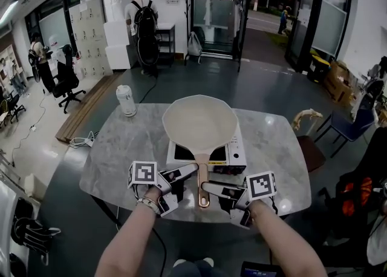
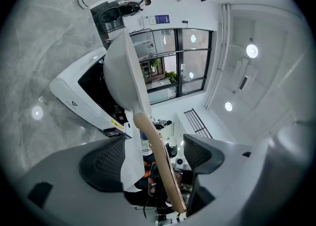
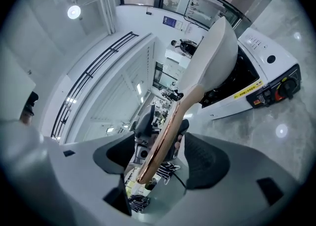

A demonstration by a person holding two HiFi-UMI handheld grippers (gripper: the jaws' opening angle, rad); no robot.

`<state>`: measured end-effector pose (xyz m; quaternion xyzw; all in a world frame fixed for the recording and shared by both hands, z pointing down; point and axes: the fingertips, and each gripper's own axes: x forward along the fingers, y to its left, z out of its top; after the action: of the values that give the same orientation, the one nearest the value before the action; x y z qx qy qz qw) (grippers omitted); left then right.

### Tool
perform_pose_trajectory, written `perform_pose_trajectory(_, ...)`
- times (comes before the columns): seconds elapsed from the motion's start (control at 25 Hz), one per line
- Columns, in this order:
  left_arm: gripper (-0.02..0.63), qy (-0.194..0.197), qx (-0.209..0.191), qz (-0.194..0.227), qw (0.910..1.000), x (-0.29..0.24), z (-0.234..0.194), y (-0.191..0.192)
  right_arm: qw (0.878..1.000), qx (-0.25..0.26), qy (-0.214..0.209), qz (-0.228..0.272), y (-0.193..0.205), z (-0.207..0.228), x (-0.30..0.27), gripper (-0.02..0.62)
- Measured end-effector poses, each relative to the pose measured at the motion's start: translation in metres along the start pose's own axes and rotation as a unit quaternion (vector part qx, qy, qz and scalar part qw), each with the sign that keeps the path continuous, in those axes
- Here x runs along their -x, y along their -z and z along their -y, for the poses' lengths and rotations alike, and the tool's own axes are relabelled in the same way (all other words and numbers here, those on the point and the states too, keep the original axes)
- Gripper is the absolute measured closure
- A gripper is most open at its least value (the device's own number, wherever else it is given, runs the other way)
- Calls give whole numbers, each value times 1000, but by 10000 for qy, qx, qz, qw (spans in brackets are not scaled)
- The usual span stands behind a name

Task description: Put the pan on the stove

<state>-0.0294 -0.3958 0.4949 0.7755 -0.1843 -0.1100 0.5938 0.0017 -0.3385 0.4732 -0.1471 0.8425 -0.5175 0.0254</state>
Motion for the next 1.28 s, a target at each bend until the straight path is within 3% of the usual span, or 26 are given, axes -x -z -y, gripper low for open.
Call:
perform_pose_trajectory(0.36, 242, -131, -4, 213, 9997, 24, 1, -5, 9993, 46, 92, 363, -13, -1, 20, 291)
perform_pose_trajectory(0.6, 256, -594, -596, 317, 9959, 39, 4, -10, 9959, 298, 574, 631, -22, 3, 37, 295)
perform_pose_trajectory(0.68, 286, -744, -805, 347, 9934, 45, 5, -11, 9941, 435, 693, 710, -25, 3, 41, 327)
perform_pose_trajectory(0.84, 342, -937, -1255, 436, 9867, 57, 14, -16, 9890, 585, 892, 1029, -35, -3, 50, 366)
perform_pose_trajectory(1.08, 434, -1238, -1614, 847, 9754, 80, 22, -35, 9702, 1149, 1696, 1294, -48, -2, 66, 462)
perform_pose_trajectory(1.16, 465, -1373, -1820, 1008, 9684, 87, 25, -42, 9627, 1360, 1892, 1376, -52, -3, 70, 487)
perform_pose_trajectory(1.28, 529, -1727, -2280, 1224, 9504, 99, 29, -51, 9485, 1715, 2212, 1484, -56, -5, 78, 528)
